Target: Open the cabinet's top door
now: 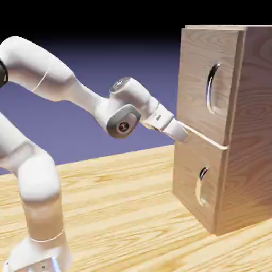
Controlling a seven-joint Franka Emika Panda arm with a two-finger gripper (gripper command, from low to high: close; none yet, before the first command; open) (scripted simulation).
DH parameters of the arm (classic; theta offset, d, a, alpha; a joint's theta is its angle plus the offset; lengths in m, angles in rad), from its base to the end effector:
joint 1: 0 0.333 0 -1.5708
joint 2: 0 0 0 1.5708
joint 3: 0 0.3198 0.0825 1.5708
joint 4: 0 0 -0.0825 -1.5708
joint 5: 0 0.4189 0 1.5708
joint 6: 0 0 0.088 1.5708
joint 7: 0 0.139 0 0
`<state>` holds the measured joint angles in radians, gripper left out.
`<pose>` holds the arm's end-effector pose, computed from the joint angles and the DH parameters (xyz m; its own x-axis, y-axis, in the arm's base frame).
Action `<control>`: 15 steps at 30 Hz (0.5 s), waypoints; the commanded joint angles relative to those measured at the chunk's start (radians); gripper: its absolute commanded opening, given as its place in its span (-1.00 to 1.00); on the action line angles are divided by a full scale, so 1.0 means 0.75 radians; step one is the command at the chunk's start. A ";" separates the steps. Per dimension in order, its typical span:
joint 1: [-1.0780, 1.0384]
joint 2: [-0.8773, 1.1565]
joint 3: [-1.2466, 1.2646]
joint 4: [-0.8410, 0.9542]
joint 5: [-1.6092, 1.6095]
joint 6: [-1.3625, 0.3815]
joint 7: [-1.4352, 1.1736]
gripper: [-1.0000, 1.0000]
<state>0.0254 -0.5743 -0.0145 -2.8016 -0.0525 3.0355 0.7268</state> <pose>0.4389 0.0089 0.4235 0.5452 -0.6219 0.5622 -0.4242 -0.7831 -0.4548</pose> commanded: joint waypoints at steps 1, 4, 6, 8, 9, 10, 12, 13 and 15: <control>0.015 -0.005 -0.016 0.009 -0.058 -0.002 -0.016 0.00; 0.059 -0.019 -0.064 0.037 -0.232 -0.007 -0.063 0.00; 0.089 -0.029 -0.096 0.056 -0.348 -0.010 -0.094 0.00; 0.118 -0.038 -0.128 0.074 -0.464 -0.014 -0.126 0.00; 0.133 -0.043 -0.144 0.084 -0.522 -0.015 -0.141 0.00; 0.148 -0.048 -0.160 0.093 -0.580 -0.017 -0.157 0.00; 0.177 -0.057 -0.192 0.111 -0.696 -0.021 -0.189 0.00; 0.192 -0.062 -0.208 0.121 -0.754 -0.022 -0.204 0.00; 0.221 -0.072 -0.241 0.139 -0.870 -0.026 -0.236 0.00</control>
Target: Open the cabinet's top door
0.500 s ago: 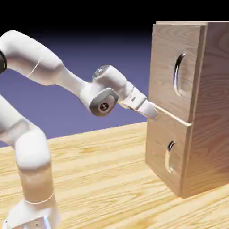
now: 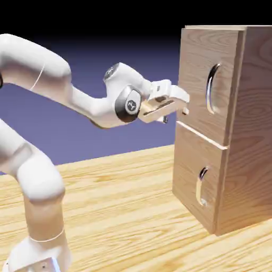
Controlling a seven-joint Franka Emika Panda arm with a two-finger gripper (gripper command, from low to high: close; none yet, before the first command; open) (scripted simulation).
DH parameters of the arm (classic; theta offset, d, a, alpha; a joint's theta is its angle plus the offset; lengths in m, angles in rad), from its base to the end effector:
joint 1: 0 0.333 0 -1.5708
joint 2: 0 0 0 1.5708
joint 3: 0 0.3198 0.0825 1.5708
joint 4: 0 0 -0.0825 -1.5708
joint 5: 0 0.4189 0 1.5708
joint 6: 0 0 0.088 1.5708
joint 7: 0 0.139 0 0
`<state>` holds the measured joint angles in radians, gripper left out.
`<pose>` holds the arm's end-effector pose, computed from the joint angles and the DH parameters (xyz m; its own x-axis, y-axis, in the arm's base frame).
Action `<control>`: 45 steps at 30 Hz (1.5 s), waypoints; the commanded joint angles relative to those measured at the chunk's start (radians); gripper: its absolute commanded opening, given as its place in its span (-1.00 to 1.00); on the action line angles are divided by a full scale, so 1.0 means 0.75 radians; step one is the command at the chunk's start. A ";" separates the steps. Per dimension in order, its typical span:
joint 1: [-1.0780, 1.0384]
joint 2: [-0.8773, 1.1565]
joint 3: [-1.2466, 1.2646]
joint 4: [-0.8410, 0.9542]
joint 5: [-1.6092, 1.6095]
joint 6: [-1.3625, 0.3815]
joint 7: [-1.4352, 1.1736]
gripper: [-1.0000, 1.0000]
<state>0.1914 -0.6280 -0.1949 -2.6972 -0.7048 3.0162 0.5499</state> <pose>0.4427 0.0425 0.4882 0.5687 0.0759 0.8191 0.0523 -0.9971 0.0561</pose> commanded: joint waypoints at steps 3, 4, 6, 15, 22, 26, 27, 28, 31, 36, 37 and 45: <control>0.044 -0.014 -0.048 0.028 -0.174 -0.005 -0.047 0.00; 0.059 -0.019 -0.064 0.037 -0.232 -0.007 -0.063 0.00; 0.089 -0.029 -0.096 0.056 -0.348 -0.010 -0.094 0.00; 0.221 -0.072 -0.241 0.139 -0.870 -0.026 -0.236 0.00; 0.325 -0.105 -0.353 0.204 -1.276 -0.038 -0.346 0.00; 0.384 -0.124 -0.417 0.241 -1.508 -0.045 -0.409 0.00; 0.399 -0.129 -0.433 0.251 -1.566 -0.046 -0.424 0.00; 0.413 -0.134 -0.449 0.260 -1.624 -0.048 -0.440 0.00; 0.458 -0.148 -0.497 0.288 -1.798 -0.053 -0.487 0.00; 0.531 -0.172 -0.577 0.334 -2.088 -0.062 -0.566 0.00; 0.546 -0.177 -0.593 0.343 -2.146 -0.063 -0.582 0.00; 0.664 -0.215 -0.722 0.418 -2.609 -0.077 -0.707 0.00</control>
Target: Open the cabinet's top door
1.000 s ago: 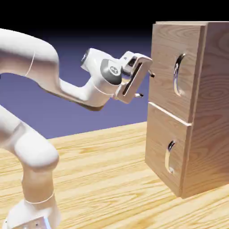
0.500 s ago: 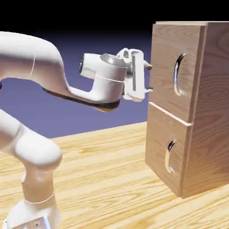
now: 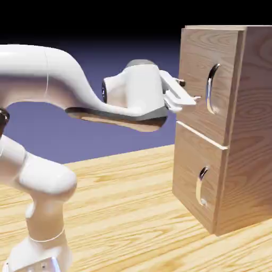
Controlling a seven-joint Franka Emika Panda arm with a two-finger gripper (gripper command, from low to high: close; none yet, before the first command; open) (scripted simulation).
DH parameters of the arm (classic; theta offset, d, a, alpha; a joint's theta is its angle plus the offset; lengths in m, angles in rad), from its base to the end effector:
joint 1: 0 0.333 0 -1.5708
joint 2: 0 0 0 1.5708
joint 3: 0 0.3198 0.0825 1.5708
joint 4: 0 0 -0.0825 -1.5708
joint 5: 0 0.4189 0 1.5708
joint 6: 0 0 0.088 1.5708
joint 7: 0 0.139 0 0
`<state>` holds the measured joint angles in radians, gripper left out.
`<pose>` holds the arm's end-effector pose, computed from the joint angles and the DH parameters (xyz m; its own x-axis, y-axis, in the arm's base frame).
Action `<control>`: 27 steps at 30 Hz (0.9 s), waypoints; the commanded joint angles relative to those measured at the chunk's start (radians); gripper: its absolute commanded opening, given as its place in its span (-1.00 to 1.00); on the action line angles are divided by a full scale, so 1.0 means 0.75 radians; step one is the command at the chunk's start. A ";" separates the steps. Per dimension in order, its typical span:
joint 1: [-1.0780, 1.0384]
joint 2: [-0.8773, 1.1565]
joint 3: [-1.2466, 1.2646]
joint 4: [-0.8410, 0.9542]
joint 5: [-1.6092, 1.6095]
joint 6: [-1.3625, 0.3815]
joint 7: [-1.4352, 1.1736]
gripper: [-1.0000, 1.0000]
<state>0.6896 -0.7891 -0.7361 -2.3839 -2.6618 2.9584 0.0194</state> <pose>0.4501 -0.0331 0.5537 -0.0695 0.8319 -0.5506 0.0114 0.5526 0.8334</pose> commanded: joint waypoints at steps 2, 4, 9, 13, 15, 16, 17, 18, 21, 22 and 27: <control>0.030 -0.010 -0.032 0.019 -0.116 -0.003 -0.031 0.00; 0.059 -0.019 -0.064 0.037 -0.232 -0.007 -0.063 0.00; 0.211 0.070 -0.176 0.149 -0.294 -0.034 -0.031 0.00; 0.295 0.122 -0.237 0.210 -0.314 -0.049 -0.009 -1.00; 0.198 0.156 -0.155 0.184 -0.314 -0.061 0.052 -1.00; 0.150 0.172 -0.114 0.171 -0.314 -0.067 0.083 -1.00; 0.101 0.188 -0.072 0.159 -0.314 -0.072 0.113 -1.00; 0.053 0.202 -0.030 0.149 -0.315 -0.076 0.142 -1.00; -0.092 0.234 0.098 0.121 -0.311 -0.084 0.219 -1.00; -0.140 0.244 0.142 0.112 -0.310 -0.085 0.244 -1.00; -0.382 0.283 0.361 0.081 -0.322 -0.085 0.382 -1.00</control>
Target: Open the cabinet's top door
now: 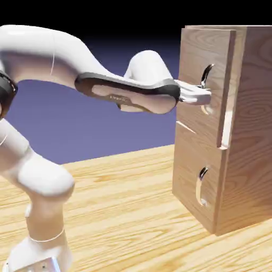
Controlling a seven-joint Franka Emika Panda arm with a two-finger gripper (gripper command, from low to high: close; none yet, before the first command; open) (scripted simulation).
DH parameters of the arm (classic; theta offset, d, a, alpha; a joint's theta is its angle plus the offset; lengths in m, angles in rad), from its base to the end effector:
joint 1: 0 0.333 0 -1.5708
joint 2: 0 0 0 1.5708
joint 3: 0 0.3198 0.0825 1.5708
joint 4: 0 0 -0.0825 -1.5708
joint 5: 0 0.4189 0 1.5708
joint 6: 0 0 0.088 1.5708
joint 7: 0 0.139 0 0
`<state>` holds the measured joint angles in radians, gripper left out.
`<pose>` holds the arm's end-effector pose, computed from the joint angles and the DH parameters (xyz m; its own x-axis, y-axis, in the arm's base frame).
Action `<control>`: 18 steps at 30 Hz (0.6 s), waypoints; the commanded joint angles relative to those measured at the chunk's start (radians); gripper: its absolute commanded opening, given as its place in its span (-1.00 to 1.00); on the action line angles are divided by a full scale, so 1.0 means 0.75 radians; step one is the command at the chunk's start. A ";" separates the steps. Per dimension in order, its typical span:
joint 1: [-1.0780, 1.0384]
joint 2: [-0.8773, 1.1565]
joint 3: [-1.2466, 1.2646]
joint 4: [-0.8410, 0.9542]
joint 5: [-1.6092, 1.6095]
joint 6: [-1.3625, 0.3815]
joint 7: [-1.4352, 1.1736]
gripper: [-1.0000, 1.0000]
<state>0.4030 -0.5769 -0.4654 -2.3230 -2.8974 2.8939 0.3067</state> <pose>0.4787 -0.0400 0.5506 0.0404 0.7102 -0.7028 0.0397 0.7017 0.7114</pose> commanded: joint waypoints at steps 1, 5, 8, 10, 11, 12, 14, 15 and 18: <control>-0.048 -0.001 0.044 -0.013 0.015 -0.003 -0.001 -1.00; -0.235 -0.049 0.215 -0.098 0.236 -0.039 -0.137 -1.00; -0.361 -0.097 0.337 -0.163 0.410 -0.067 -0.243 -1.00; -0.437 -0.132 0.414 -0.205 0.526 -0.087 -0.313 -1.00; -0.472 -0.150 0.452 -0.225 0.584 -0.096 -0.347 -1.00; -0.505 -0.169 0.488 -0.245 0.642 -0.106 -0.381 -1.00; -0.566 -0.208 0.557 -0.283 0.758 -0.127 -0.449 -1.00; -0.593 -0.227 0.590 -0.302 0.816 -0.137 -0.483 -1.00; -0.662 -0.288 0.682 -0.354 0.990 -0.172 -0.586 -1.00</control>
<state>-0.0936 -0.7929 0.0460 -2.5883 -2.1567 2.7638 -0.1324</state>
